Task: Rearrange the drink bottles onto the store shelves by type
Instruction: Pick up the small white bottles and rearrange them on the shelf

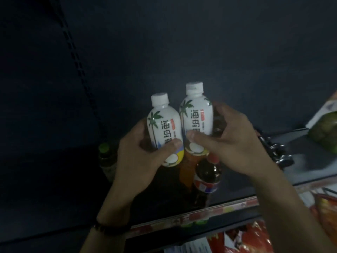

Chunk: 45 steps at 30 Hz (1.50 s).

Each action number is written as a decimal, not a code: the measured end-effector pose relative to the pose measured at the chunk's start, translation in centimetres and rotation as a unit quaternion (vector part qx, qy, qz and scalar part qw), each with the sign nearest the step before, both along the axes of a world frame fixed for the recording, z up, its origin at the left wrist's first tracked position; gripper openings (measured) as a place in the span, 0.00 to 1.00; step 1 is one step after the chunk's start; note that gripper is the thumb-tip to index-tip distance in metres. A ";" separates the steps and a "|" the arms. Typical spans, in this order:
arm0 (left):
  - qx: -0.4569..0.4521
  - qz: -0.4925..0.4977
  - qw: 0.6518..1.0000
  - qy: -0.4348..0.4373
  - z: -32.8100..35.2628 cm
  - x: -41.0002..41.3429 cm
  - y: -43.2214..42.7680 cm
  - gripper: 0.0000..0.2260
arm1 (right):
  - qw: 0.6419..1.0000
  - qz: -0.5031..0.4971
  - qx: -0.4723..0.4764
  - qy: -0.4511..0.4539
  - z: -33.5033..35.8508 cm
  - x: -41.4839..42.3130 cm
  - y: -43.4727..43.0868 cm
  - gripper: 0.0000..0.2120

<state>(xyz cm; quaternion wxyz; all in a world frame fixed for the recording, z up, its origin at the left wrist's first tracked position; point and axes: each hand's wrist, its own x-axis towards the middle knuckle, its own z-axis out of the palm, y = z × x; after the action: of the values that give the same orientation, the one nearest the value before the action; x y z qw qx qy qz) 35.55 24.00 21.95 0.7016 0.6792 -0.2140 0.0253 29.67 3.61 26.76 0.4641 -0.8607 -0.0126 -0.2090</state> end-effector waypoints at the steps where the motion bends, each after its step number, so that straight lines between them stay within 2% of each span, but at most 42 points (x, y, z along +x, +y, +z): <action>1: 0.015 0.004 1.000 -0.012 0.6 0.1 -1.4 0.22 | 1.000 -0.009 0.011 -0.005 0.2 -0.2 -1.5 0.25; 5: 0.047 0.047 0.997 -0.036 2.2 -0.1 -7.5 0.23 | 0.998 -0.031 0.049 -0.006 -0.4 -0.8 -8.2 0.19; 13: 0.179 0.090 0.978 -0.063 3.2 -1.1 -16.9 0.26 | 0.997 -0.003 0.033 0.069 -7.5 1.1 -20.6 0.20; 18: 0.281 0.116 0.950 -0.066 3.0 -1.4 -20.0 0.28 | 0.986 0.022 -0.007 0.167 -15.0 4.3 -22.7 0.26; 21: 0.332 0.146 0.930 -0.056 2.3 -1.6 -21.3 0.30 | 0.983 0.010 0.000 0.184 -19.7 5.6 -22.2 0.33; 24: 0.372 0.171 0.910 -0.054 1.4 -1.3 -22.2 0.30 | 0.981 0.009 0.017 0.192 -22.2 6.0 -21.6 0.33; 29: 0.395 0.187 0.898 -0.049 0.7 -0.8 -23.0 0.28 | 0.986 -0.009 -0.001 0.166 -24.9 6.5 -21.4 0.36; 32: 0.389 0.191 0.900 -0.045 0.5 -1.0 -23.5 0.28 | 0.986 -0.013 0.051 0.161 -24.7 6.0 -21.3 0.27; 35: 0.393 0.195 0.897 -0.045 0.2 -0.9 -24.1 0.30 | 0.988 0.000 0.056 0.144 -25.0 5.7 -21.2 0.21; 40: 0.414 0.200 0.887 -0.043 -0.2 -0.5 -25.8 0.35 | 0.989 0.027 0.036 0.138 -24.4 5.2 -21.5 0.29; 42: 0.403 0.184 0.896 -0.035 -0.6 -0.5 -26.2 0.30 | 0.993 0.023 0.036 0.106 -23.6 4.7 -22.0 0.30; 44: 0.398 0.161 0.903 -0.028 -0.8 -0.7 -26.8 0.26 | 0.999 -0.016 0.006 0.035 -22.0 4.3 -23.0 0.26; 45: 0.393 0.152 0.906 -0.027 -1.1 -0.7 -27.1 0.25 | 1.000 -0.019 -0.001 0.007 -20.9 4.2 -23.7 0.28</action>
<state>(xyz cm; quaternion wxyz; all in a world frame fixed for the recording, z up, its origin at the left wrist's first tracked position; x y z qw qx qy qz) 34.89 -3.06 20.84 0.3591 0.9234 -0.1196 0.0636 33.87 -20.08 5.89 0.4593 -0.8627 0.0066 -0.2117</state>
